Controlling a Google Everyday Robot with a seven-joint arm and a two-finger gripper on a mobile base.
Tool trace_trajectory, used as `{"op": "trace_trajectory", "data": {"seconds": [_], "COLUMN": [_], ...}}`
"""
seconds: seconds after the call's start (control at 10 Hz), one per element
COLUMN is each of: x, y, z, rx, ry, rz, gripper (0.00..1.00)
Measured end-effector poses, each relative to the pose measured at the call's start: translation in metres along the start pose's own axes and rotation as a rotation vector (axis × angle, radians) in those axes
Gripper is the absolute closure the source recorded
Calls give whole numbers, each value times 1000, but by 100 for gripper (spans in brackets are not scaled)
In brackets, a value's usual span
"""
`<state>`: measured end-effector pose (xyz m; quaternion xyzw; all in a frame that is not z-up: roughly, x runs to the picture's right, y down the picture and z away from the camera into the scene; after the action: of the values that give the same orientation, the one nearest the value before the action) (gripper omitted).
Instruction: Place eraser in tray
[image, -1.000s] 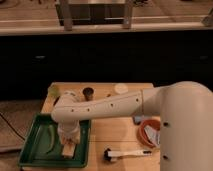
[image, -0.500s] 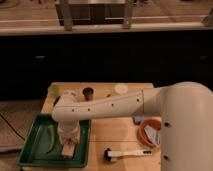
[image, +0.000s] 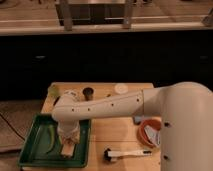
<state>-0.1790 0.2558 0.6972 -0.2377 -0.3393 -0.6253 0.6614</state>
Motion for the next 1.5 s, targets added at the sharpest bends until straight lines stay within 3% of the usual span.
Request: {"op": "trace_trajectory", "data": {"seconds": [0.3,0.4,0.6,1.5], "x": [4,5,10,13], "y": [-7,-8,-17,-18], "z": [1,2,5,4], "rx": [-8,-18,-24,-39], "ry": [-3,-4,-10,-18], "rz": [-13,-17,-32,-44], "gripper": [24,20,20,20]}}
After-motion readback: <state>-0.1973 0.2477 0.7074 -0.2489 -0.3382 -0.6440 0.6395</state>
